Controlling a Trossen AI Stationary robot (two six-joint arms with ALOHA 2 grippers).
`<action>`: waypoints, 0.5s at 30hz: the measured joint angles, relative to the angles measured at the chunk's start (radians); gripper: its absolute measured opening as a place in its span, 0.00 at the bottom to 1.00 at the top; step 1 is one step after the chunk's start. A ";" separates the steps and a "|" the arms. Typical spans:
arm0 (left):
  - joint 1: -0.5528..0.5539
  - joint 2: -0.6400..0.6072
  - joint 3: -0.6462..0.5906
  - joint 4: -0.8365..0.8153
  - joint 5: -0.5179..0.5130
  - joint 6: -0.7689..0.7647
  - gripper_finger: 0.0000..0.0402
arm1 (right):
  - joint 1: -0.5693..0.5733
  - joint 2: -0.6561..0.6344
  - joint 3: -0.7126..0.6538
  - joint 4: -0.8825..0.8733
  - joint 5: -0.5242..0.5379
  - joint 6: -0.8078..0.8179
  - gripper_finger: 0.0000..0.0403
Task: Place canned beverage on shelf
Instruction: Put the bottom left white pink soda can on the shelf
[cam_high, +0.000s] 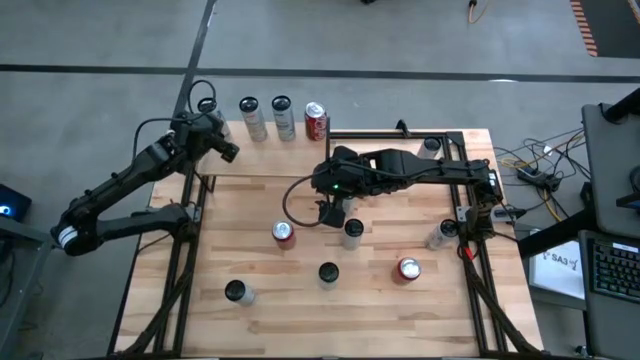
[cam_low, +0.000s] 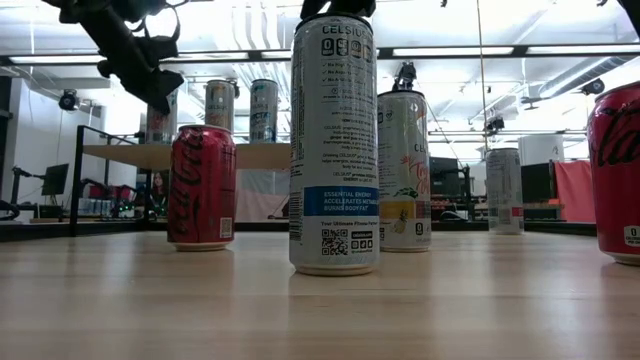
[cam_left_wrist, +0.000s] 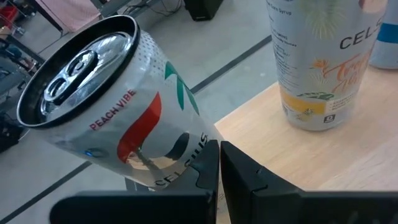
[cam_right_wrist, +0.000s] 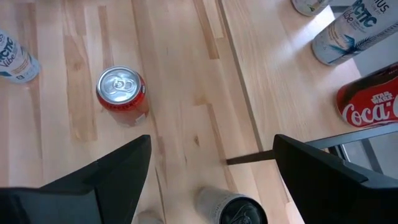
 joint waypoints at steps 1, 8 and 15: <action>0.001 0.000 0.000 0.000 0.000 0.003 0.00 | 0.000 0.000 0.000 0.000 0.000 0.000 0.81; 0.001 -0.003 0.000 0.017 -0.024 0.029 0.00 | 0.000 0.000 0.000 0.000 0.000 0.000 0.81; -0.003 -0.048 0.000 0.011 0.078 -0.053 0.00 | 0.005 -0.001 0.000 -0.002 0.000 0.027 0.81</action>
